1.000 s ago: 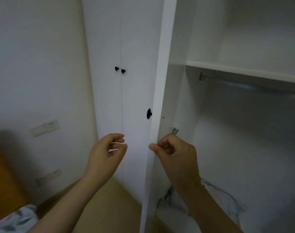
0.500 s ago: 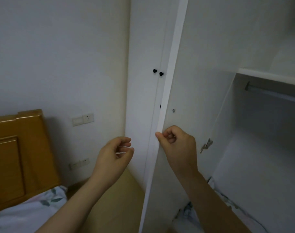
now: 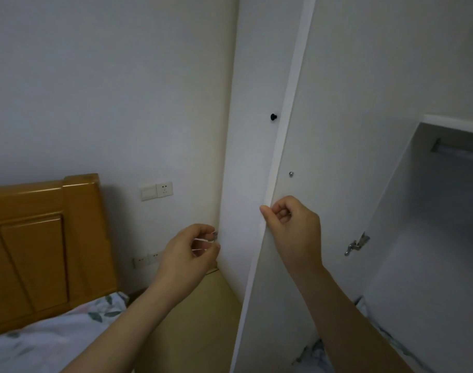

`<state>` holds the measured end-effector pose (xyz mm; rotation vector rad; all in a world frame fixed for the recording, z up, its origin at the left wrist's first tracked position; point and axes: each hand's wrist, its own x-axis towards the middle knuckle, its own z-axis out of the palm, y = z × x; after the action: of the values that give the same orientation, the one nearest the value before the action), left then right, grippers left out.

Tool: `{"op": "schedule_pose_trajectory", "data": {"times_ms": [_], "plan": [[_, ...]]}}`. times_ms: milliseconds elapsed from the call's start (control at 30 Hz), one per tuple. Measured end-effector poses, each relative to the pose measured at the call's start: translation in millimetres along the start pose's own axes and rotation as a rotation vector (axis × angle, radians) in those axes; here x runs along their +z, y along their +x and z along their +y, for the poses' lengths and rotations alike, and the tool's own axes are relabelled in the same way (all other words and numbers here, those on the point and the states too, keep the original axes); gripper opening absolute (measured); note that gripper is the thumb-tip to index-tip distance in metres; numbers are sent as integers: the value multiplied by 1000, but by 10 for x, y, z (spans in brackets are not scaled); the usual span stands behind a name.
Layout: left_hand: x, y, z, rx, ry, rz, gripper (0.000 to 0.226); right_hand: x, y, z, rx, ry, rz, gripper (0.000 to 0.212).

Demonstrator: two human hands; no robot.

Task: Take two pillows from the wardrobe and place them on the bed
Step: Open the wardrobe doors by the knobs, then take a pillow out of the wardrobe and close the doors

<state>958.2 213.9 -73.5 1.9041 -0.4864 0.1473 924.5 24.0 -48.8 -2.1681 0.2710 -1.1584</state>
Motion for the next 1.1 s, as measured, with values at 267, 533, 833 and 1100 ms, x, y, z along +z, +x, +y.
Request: {"op": "schedule_pose_trajectory", "data": {"times_ms": [267,533,833,1100], "plan": [[262,-74,199,60,-51,-85,25,-447,-72,201,82,91,-90,8],[919,-319,616,126,-133,-234,20,-1310,-416,580,266,52,24,12],[1953,-722,1224,261,-172,-462,22,-2591,-941,987,380,-58,217,6],[2724,-1124,1638,350,-229,-652,23,-3437,-1380,1171,478,-167,342,8]]}}
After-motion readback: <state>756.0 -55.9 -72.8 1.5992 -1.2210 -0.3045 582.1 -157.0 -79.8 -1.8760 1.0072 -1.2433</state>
